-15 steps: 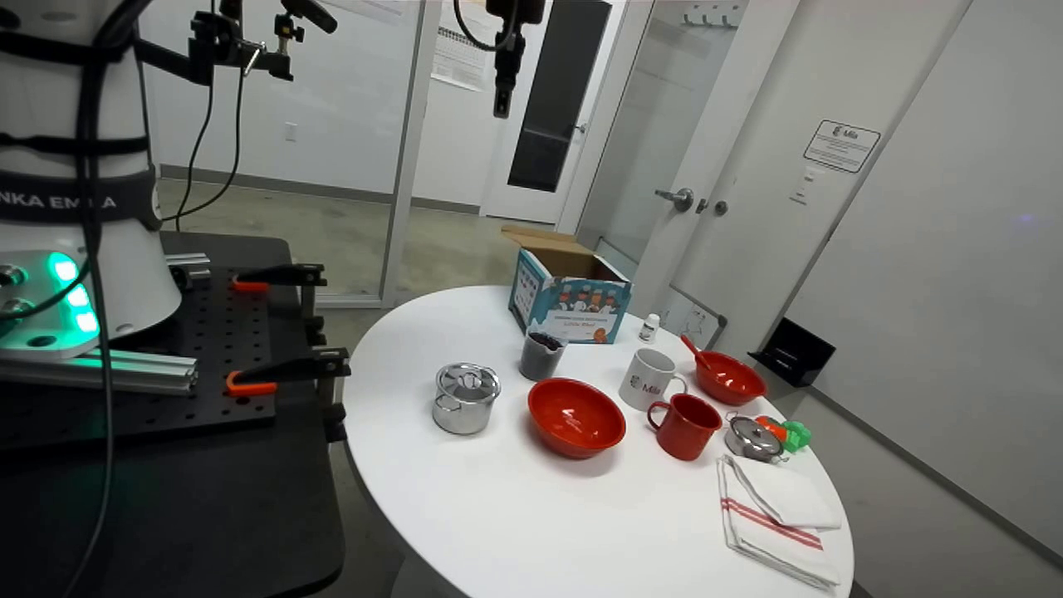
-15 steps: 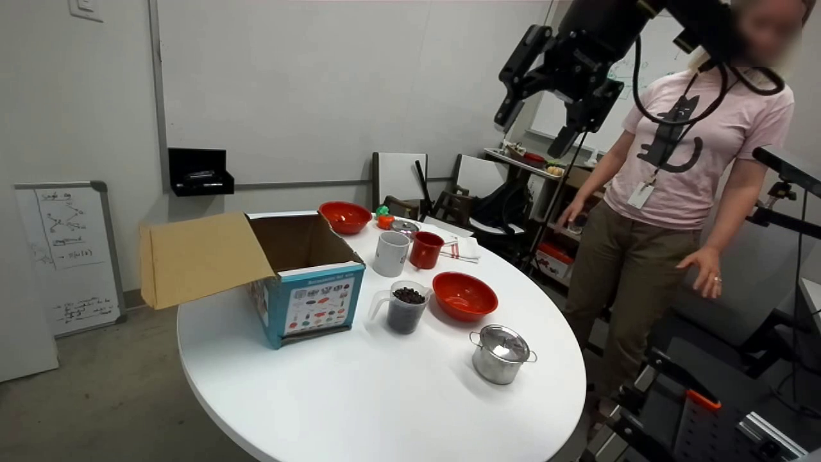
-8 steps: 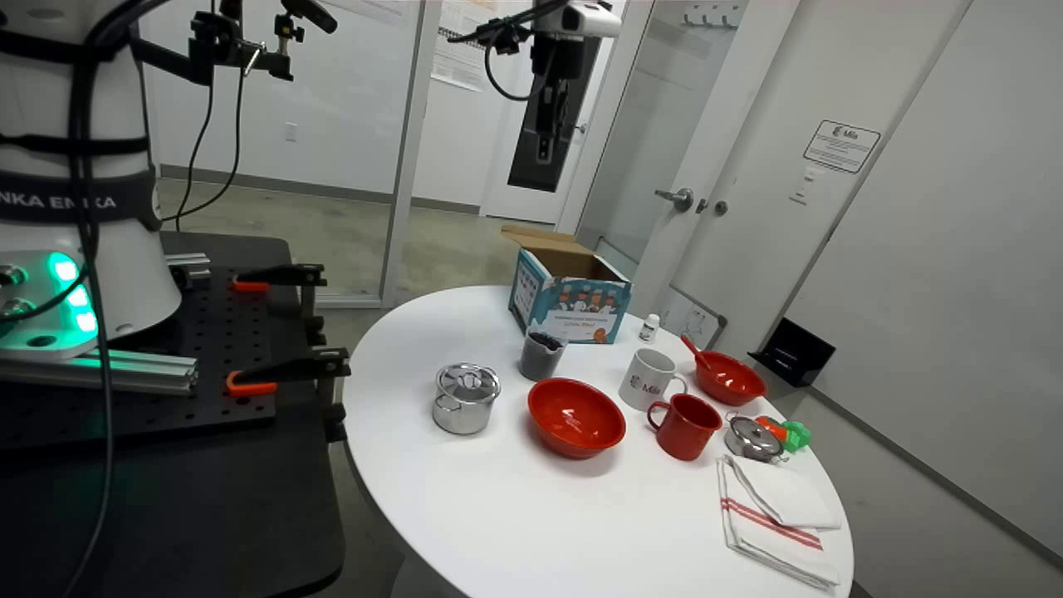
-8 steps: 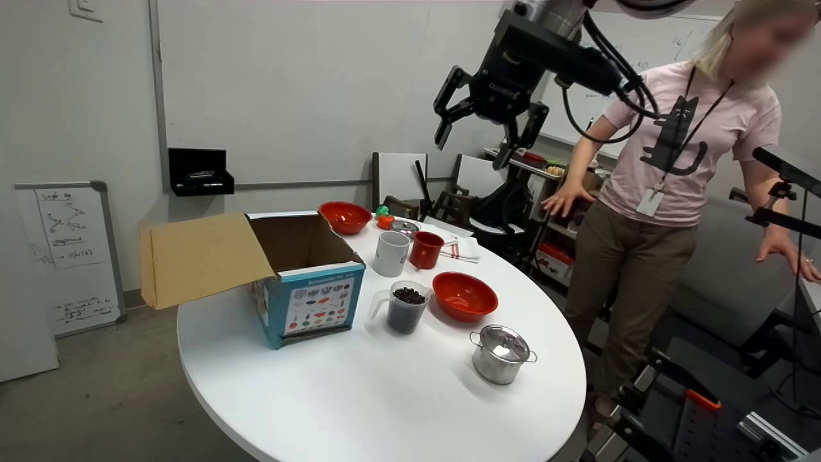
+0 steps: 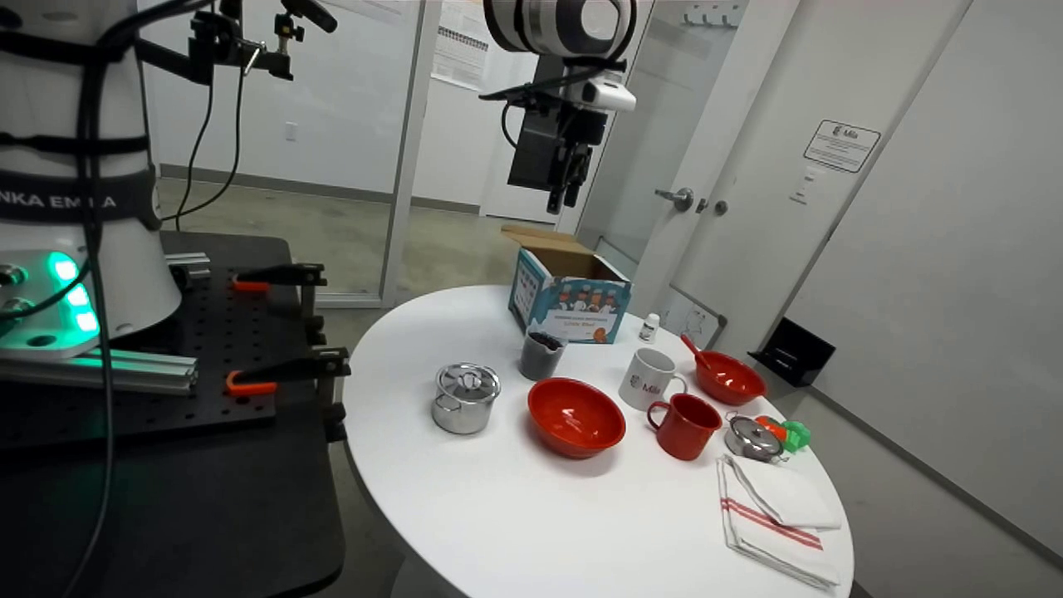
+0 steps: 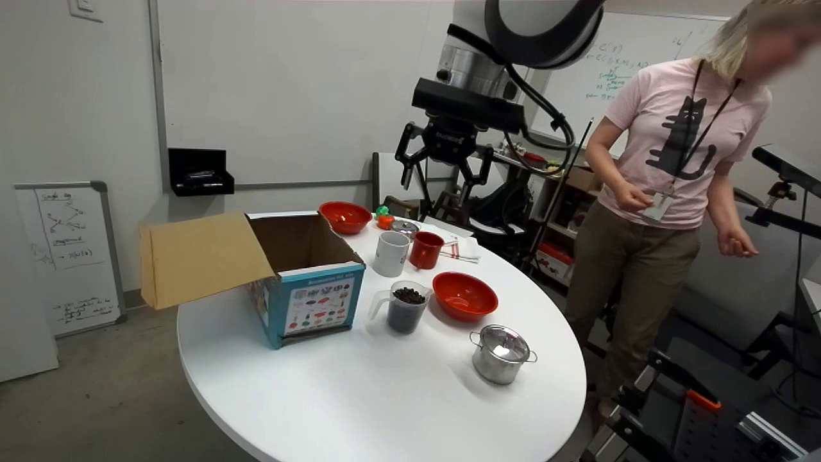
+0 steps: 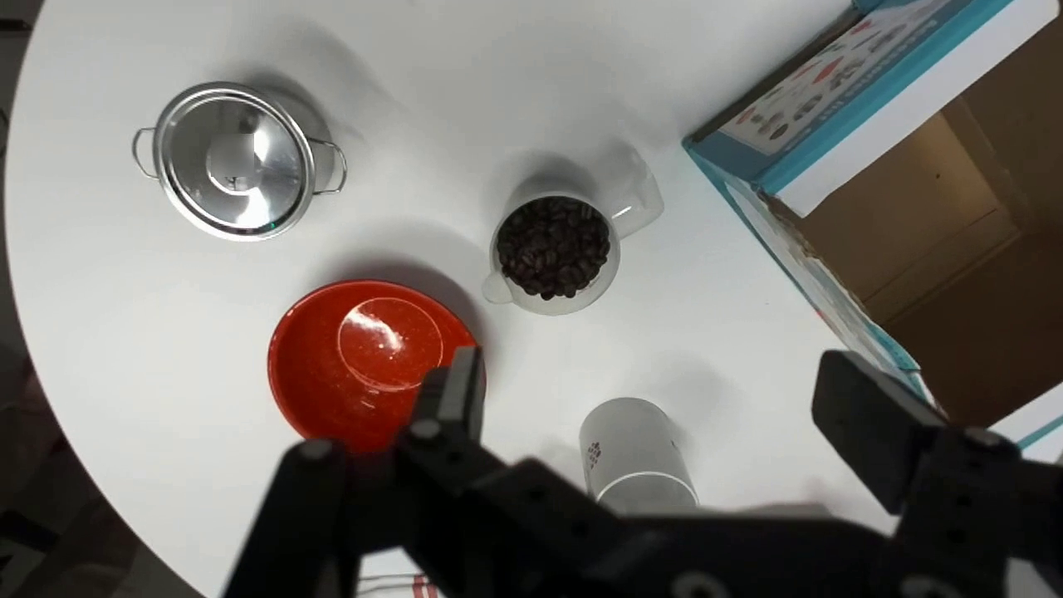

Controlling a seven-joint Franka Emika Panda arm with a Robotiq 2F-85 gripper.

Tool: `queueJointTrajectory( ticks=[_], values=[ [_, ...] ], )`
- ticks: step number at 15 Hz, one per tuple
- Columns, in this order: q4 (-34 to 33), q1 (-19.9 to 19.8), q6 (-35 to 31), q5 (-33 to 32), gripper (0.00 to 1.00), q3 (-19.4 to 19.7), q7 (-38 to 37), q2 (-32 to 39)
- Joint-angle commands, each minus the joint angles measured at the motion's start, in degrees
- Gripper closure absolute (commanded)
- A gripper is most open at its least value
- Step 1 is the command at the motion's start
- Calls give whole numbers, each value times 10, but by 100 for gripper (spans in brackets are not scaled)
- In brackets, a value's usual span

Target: Pour some contents of the jug into the bowl

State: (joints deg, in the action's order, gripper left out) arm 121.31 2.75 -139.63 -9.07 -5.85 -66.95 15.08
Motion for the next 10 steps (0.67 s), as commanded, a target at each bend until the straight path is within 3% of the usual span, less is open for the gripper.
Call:
queueJointTrajectory(
  ticks=[1, 6, 10],
  values=[
    [-7, 23, -11, 47, 0, 27, -17, 21],
    [-6, 30, -6, 49, 0, 37, -1, 21],
    [-2, 52, -20, 48, 0, 68, -135, 21]
  ],
)
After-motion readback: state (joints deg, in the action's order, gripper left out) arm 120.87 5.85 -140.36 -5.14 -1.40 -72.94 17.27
